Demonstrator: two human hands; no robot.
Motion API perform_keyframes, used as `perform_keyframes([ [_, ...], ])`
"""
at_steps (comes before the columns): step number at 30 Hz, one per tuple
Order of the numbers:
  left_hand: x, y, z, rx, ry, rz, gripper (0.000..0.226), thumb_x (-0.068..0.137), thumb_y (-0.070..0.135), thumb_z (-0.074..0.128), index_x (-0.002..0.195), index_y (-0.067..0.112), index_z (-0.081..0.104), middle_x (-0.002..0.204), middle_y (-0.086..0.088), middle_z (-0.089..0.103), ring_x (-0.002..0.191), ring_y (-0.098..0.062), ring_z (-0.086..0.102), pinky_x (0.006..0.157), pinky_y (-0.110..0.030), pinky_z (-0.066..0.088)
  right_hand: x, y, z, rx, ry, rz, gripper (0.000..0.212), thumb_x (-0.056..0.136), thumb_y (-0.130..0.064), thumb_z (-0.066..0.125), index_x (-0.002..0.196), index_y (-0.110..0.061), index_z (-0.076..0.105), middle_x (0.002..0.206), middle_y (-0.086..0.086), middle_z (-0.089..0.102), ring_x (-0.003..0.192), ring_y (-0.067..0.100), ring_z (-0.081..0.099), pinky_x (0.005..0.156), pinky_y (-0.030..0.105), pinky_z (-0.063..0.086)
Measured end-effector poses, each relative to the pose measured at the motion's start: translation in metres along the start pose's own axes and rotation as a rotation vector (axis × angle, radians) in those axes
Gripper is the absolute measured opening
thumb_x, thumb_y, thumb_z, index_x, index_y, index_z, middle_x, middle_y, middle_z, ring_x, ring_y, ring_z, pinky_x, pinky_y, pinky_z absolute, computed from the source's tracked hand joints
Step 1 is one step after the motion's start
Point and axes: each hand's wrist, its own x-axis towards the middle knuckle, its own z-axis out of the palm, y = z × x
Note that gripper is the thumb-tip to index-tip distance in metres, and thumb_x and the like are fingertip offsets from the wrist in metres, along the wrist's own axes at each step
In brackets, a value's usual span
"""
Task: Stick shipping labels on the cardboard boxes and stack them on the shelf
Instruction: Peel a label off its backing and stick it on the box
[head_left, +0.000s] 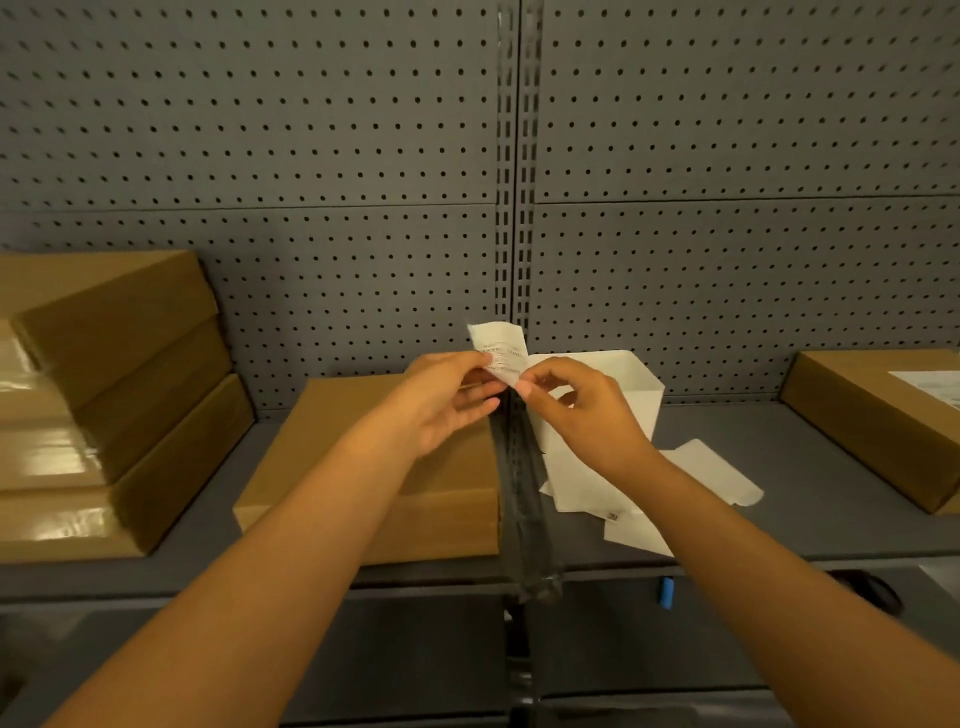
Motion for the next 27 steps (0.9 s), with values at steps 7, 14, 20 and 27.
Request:
perform_keyframes([
  [7,0.001,0.011,-0.054,0.104,0.007,0.031,0.02,0.096,0.011,0.048,0.111,0.007,0.06,0.098,-0.009,0.07,0.091,-0.019,0.067,0.078,-0.032,0.056,0.003,-0.015,0.042,-0.034,-0.067,0.027,0.021,0.089,-0.042,0.057,0.103,-0.03,0.067,0.101,-0.015,0.064,0.097,0.0,0.055,0.078,0.009,0.04],
  [14,0.0,0.019,-0.106,0.339,-0.044,0.054,0.022,0.095,0.01,0.049,0.111,0.01,0.064,0.107,-0.007,0.071,0.098,-0.021,0.067,0.081,-0.03,0.055,0.01,-0.021,0.073,0.046,0.121,0.227,0.022,0.09,-0.039,0.059,0.104,-0.021,0.061,0.095,-0.014,0.06,0.086,-0.005,0.056,0.067,0.002,0.042],
  [20,-0.006,0.021,-0.131,0.334,-0.124,0.051,0.022,0.094,0.01,0.052,0.112,0.011,0.065,0.106,-0.007,0.072,0.098,-0.021,0.068,0.082,-0.031,0.056,0.017,-0.028,0.095,0.198,0.109,0.344,0.019,0.089,-0.027,0.064,0.094,-0.009,0.062,0.098,0.006,0.07,0.093,0.016,0.067,0.078,0.021,0.055],
  [27,-0.001,0.023,-0.146,0.452,-0.031,0.113,0.02,0.094,0.013,0.056,0.111,0.014,0.066,0.106,-0.001,0.073,0.096,-0.014,0.069,0.086,-0.031,0.055,0.025,-0.039,0.103,0.161,0.085,0.326,0.015,0.088,-0.03,0.064,0.081,-0.017,0.061,0.092,0.004,0.072,0.091,0.019,0.068,0.087,0.036,0.055],
])
